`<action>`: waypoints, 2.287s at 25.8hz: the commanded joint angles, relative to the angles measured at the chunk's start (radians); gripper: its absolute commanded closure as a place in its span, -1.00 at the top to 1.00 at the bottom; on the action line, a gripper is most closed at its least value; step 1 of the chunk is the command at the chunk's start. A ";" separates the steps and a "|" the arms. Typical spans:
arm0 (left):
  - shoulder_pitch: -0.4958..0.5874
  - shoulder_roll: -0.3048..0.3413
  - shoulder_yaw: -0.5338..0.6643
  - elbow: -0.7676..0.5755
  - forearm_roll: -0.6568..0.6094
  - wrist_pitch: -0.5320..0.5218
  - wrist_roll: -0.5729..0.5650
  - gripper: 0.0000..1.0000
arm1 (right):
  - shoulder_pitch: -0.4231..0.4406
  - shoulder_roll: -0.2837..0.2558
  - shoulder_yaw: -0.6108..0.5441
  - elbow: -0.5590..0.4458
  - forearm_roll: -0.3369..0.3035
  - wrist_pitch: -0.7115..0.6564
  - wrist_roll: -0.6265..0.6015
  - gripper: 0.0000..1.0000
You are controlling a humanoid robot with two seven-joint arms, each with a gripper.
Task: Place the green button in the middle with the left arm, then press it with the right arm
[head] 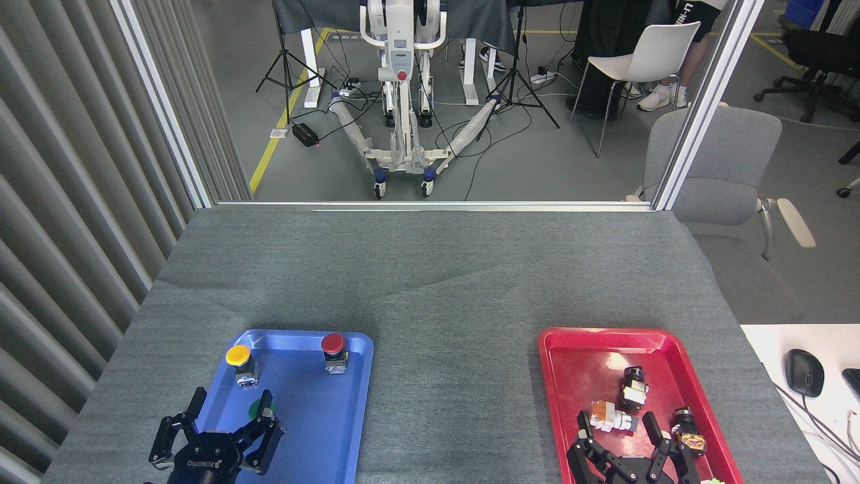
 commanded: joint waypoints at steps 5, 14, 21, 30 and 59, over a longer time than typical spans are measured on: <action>-0.001 0.000 0.000 0.001 0.001 0.000 0.000 0.99 | 0.007 -0.003 0.000 -0.002 0.000 0.000 0.000 1.00; -0.001 0.000 0.000 0.003 0.001 0.000 0.000 0.99 | 0.007 -0.005 -0.008 -0.002 0.000 0.000 0.000 1.00; -0.001 0.000 0.001 0.001 0.001 0.000 0.000 0.99 | 0.007 -0.003 -0.008 -0.002 0.000 0.001 0.000 1.00; -0.001 0.000 0.000 0.001 0.001 0.000 -0.002 0.99 | 0.017 -0.002 -0.006 -0.007 0.000 0.001 0.000 1.00; -0.070 -0.028 -0.065 0.259 -0.014 0.009 0.000 0.98 | 0.024 0.001 -0.008 -0.008 0.000 0.003 0.000 1.00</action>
